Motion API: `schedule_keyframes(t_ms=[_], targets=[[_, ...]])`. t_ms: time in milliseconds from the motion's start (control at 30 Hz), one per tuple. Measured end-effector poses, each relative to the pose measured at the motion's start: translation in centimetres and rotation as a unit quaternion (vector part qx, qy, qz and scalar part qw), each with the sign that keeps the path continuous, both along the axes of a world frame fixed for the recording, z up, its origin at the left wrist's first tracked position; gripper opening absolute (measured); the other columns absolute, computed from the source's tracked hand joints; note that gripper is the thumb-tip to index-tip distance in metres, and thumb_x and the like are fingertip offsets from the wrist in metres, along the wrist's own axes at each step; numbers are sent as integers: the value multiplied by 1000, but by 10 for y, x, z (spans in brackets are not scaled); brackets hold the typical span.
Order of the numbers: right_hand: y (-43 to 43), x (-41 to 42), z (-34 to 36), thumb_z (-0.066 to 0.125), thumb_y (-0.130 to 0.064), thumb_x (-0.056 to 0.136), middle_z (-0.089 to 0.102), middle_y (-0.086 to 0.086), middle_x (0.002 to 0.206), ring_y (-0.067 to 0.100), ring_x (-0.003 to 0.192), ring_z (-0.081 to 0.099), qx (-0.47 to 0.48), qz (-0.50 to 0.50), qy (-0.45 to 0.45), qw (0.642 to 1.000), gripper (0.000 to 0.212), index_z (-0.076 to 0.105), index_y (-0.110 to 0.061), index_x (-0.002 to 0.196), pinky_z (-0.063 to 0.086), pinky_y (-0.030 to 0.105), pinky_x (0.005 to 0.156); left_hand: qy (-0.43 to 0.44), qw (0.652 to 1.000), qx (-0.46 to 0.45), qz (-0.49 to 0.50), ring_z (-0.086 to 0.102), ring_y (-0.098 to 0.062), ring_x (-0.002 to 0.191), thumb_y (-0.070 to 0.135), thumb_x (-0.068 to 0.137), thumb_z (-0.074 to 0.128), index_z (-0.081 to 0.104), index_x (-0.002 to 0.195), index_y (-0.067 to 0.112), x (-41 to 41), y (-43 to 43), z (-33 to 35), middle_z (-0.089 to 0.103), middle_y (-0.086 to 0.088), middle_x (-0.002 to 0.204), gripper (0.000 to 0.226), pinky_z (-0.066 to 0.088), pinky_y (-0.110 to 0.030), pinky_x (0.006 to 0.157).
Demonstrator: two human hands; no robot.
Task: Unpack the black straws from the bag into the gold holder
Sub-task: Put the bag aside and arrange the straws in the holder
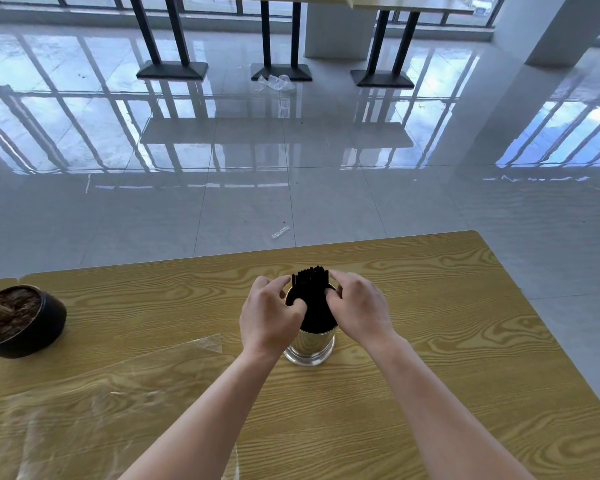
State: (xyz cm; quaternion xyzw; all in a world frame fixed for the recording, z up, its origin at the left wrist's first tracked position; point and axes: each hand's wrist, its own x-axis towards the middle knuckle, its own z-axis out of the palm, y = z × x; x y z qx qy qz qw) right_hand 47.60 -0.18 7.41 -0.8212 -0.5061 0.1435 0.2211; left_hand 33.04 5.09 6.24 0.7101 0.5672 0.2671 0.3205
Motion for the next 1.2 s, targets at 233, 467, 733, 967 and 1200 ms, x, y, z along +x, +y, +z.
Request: schedule_keyframes(t_ms=[233, 467, 733, 967, 1200], targets=[[0, -2, -4, 48, -24, 100, 59, -2, 82, 23, 78, 59, 2, 4, -8, 1000, 23, 70, -20, 102, 39, 32, 64, 14, 1000, 16, -1, 55, -14, 83, 39, 91, 69, 69, 126, 21, 4, 7, -3, 57, 6, 91, 40, 39, -28, 68], [0, -2, -2, 50, -25, 99, 67, 3, 93, 28, 88, 64, 9, 6, -5, 1000, 25, 69, -20, 116, 45, 35, 70, 21, 1000, 10, -2, 55, -14, 80, 39, 91, 69, 70, 125, 22, 5, 8, -5, 54, 8, 88, 38, 38, -27, 67], [-1, -2, 1, 52, -26, 99, 67, 3, 97, 28, 92, 65, 2, 6, 2, 1000, 25, 66, -19, 119, 49, 37, 74, 13, 1000, 5, -2, 57, -15, 89, 40, 93, 67, 65, 130, 21, -1, 6, 0, 60, 3, 100, 42, 46, -30, 75], [-7, 0, 12, 59, -27, 97, 69, 6, 119, 26, 111, 64, 11, -3, 10, 1000, 45, 55, -16, 141, 49, 38, 93, 92, 994, 45, -35, 61, -21, 106, 36, 92, 63, 59, 135, 20, -14, 7, 10, 58, 0, 119, 46, 46, -32, 72], [-17, -2, 29, 64, -30, 95, 67, -3, 104, 20, 96, 64, 45, 8, -8, 999, 44, 58, -19, 137, 52, 35, 84, 195, 971, 112, -84, 58, -28, 108, 39, 90, 60, 54, 135, 17, -31, 3, 26, 57, -7, 120, 51, 49, -40, 85]])
